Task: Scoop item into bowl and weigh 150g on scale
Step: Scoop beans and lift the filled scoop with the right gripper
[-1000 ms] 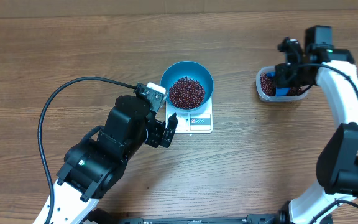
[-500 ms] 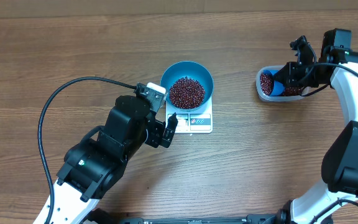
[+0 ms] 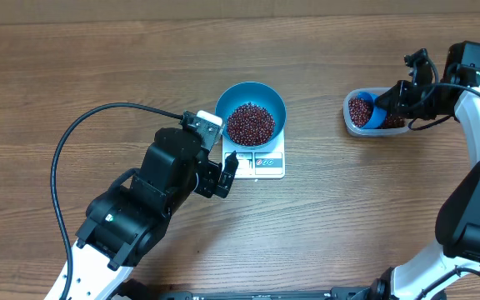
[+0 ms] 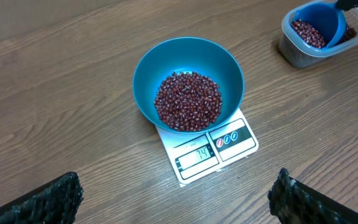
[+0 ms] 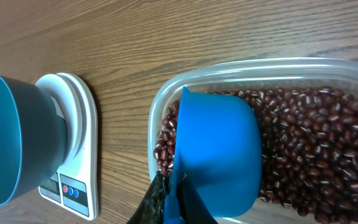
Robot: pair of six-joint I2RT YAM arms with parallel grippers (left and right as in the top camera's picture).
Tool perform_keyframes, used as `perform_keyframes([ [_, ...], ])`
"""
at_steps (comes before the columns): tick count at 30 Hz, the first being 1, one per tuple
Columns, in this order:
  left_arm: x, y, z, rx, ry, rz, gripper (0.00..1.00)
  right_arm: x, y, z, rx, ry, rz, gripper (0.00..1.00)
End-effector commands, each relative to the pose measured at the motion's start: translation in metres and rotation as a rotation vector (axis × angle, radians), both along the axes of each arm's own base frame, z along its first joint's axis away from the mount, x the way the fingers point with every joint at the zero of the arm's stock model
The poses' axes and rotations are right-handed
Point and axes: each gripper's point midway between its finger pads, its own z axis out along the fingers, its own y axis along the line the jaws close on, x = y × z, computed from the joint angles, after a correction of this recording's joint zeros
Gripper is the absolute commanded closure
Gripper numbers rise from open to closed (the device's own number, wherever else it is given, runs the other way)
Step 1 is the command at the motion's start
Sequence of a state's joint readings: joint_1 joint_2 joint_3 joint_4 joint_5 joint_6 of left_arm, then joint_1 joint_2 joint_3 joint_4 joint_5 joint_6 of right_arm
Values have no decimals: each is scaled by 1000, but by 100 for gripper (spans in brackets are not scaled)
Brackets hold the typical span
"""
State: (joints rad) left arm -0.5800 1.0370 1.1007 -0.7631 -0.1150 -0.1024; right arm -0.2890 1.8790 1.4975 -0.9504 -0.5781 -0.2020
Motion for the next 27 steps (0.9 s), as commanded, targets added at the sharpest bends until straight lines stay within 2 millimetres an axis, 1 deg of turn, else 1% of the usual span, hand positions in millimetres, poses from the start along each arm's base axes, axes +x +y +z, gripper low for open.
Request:
perform_keyframes([
  [1,0,0,3,-17,-2,4,1,-2,0,2,62,6,-19,96],
  [7,0,0,3,-17,-2,4,1,-3,-14,3,63,5,-52,96],
  [12,0,0,3,-17,-2,4,0,-5,-30,3,71,0,-90,96],
  [15,0,0,3,-17,-2,4,0,-6,-40,13,149,-31,-118,96],
  [19,0,0,3,-17,-2,4,0,-8,-54,21,212,-59,-152,96],
  [27,0,0,3,-17,-2,4,0,-14,-72,34,311,-100,-195,96],
])
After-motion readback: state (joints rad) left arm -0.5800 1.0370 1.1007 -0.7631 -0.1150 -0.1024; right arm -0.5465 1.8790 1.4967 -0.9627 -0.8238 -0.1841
